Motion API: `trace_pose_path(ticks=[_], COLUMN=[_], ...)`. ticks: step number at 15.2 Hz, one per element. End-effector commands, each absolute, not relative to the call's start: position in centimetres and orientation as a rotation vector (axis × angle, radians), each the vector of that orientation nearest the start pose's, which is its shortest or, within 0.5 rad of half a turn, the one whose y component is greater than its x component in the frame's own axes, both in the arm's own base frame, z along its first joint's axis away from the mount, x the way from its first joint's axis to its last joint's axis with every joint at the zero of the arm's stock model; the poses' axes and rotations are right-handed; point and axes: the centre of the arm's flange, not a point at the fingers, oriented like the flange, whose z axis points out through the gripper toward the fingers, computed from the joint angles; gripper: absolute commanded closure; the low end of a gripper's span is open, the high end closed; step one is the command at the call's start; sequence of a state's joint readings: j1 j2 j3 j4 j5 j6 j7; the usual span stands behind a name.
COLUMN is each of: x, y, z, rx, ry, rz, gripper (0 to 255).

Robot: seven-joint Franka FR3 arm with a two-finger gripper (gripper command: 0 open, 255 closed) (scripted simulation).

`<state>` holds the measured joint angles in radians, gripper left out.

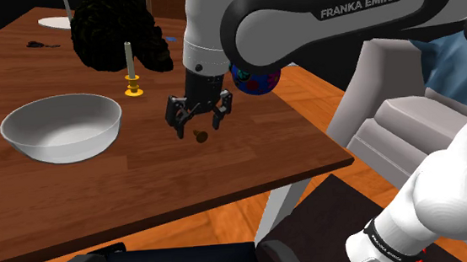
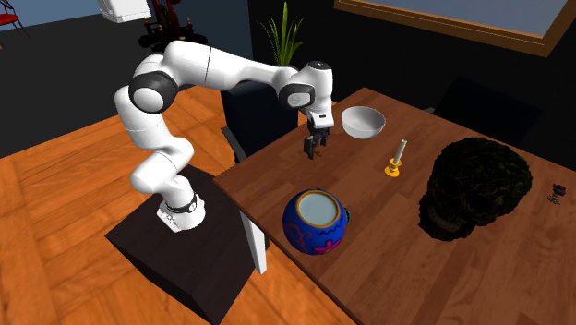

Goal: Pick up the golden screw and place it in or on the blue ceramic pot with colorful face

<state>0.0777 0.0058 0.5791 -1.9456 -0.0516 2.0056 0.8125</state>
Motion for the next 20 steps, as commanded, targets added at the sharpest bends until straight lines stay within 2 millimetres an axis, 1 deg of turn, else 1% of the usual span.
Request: trace_pose_path(ticks=[1,2,3,12,20], x=[45.0,45.0,45.0,45.0,45.0], y=[34.2,34.2,34.2,34.2,34.2], z=[48.1,48.1,48.1,48.1,52.3], rx=[-3.128,-3.128,-3.128,-3.128,-3.128], ry=[0.212,0.212,0.212,0.212,0.212], rz=[-0.111,-0.111,-0.111,-0.111,-0.111], gripper=[0,0,255,255,255])
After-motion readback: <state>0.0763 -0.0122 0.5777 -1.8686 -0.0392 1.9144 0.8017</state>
